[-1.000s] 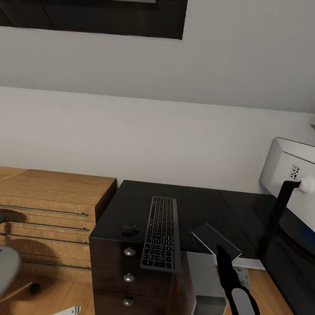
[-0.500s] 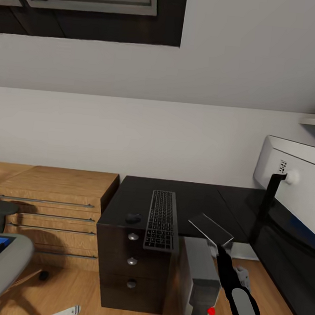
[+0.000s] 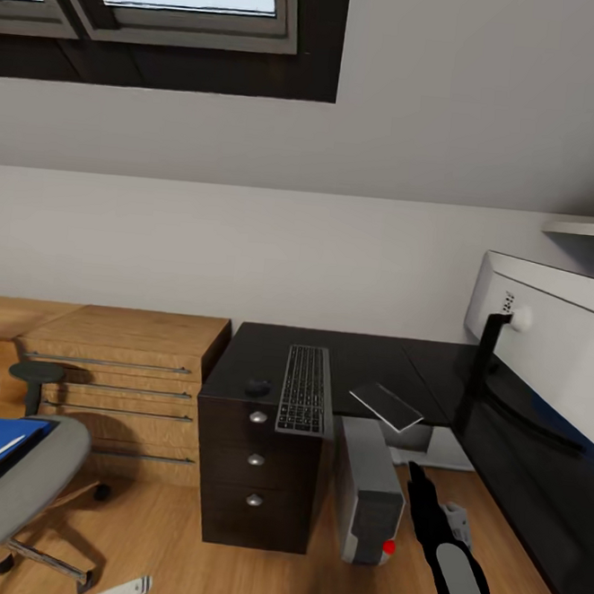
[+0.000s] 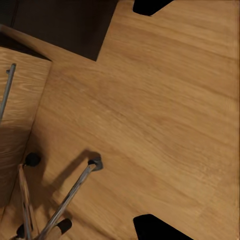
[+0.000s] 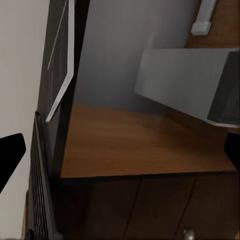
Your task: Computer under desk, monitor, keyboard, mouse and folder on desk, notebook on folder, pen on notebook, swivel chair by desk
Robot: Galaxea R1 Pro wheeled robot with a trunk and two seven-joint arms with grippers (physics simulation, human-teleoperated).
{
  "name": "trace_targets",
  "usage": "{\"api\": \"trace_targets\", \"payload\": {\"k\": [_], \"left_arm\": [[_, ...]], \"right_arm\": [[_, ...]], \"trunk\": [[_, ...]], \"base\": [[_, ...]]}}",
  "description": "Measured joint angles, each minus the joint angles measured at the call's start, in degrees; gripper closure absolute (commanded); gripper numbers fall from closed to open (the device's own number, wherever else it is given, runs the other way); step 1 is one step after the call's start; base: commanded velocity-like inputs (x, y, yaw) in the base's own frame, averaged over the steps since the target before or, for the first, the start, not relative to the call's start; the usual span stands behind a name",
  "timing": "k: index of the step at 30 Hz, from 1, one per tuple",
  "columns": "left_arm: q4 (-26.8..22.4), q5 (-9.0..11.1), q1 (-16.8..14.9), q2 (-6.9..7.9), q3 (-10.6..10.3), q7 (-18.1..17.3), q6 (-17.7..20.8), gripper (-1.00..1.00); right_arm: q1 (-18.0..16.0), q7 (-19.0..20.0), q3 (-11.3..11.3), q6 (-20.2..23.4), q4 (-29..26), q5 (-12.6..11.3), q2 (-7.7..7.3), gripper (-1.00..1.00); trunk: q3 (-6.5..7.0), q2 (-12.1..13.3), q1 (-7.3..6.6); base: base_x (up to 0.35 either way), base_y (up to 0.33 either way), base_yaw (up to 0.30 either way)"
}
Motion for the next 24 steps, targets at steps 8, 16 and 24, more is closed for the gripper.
{"api": "trace_targets", "payload": {"k": [8, 16, 24], "left_arm": [[0.0, 0.0, 0.0, 0.02, 0.0, 0.0, 0.0, -1.0], [0.1, 0.0, 0.0, 0.07, -0.1, -0.1, 0.2, -1.0], [5.0, 0.1, 0.0, 0.01, -0.1, -0.3, 0.6, -1.0]], "right_arm": [[0.0, 0.0, 0.3, 0.1, 0.1, 1.7, -0.04, -1.0], [0.0, -0.1, 1.0, 0.0, 1.5, 10.6, 0.11, -1.0], [-0.1, -0.1, 3.5, -8.1, 18.4, 34.1, 0.51, -1.0]], "trunk": [[0.0, 0.0, -0.02], [1.25, 2.8, -1.55], [2.68, 6.0, -3.31]], "base": [[-0.069, 0.0, 0.0], [-0.008, 0.0, 0.0], [0.0, 0.0, 0.0]]}}
